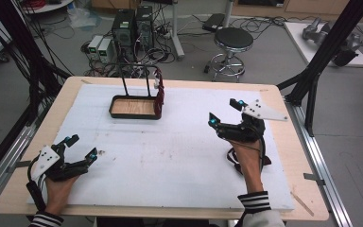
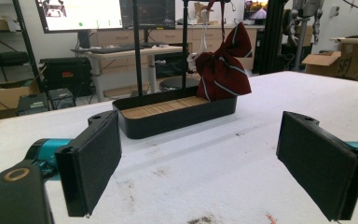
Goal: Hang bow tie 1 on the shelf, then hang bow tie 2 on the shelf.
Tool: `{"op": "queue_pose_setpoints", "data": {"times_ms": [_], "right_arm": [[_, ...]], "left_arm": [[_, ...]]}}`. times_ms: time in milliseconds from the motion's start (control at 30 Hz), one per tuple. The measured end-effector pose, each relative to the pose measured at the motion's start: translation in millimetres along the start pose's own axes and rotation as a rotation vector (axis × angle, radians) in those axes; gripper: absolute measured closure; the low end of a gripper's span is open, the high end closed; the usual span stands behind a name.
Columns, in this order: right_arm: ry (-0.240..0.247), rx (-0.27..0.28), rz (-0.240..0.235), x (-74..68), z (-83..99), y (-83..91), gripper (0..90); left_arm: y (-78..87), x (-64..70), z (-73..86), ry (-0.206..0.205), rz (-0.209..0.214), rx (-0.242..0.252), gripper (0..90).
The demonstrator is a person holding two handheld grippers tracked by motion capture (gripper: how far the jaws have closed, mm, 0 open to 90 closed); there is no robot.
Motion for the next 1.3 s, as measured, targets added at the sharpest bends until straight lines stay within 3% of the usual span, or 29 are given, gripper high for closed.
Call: {"op": "queue_pose_setpoints", "data": {"times_ms": [267, 667, 1300], "right_arm": [[-0.001, 0.046, 0.014, 3.5, 26.4, 21.6, 11.9], [-0.036, 0.024, 0.036, 15.6, 56.9, 29.2, 11.9], [-0.060, 0.006, 0.050, 20.8, 60.4, 30.8, 11.9]], "left_arm": [[0.1, 0.4, -0.1, -0.002, 0.001, -0.002, 14.4], [0.0, 0.4, -0.2, -0.006, 0.001, -0.005, 14.4], [-0.2, 0.5, -0.2, -0.007, -0.001, -0.005, 14.4]]}}
Point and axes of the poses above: each handheld gripper's, and its own axes: y roughly backward along the jaws, z roughly out of its underside, x roughly to its right, the point moved 1 cm from there along -y, roughly forward along the jaws, and after that the axes turned 9 degrees about -y, right-handed, at the moved point
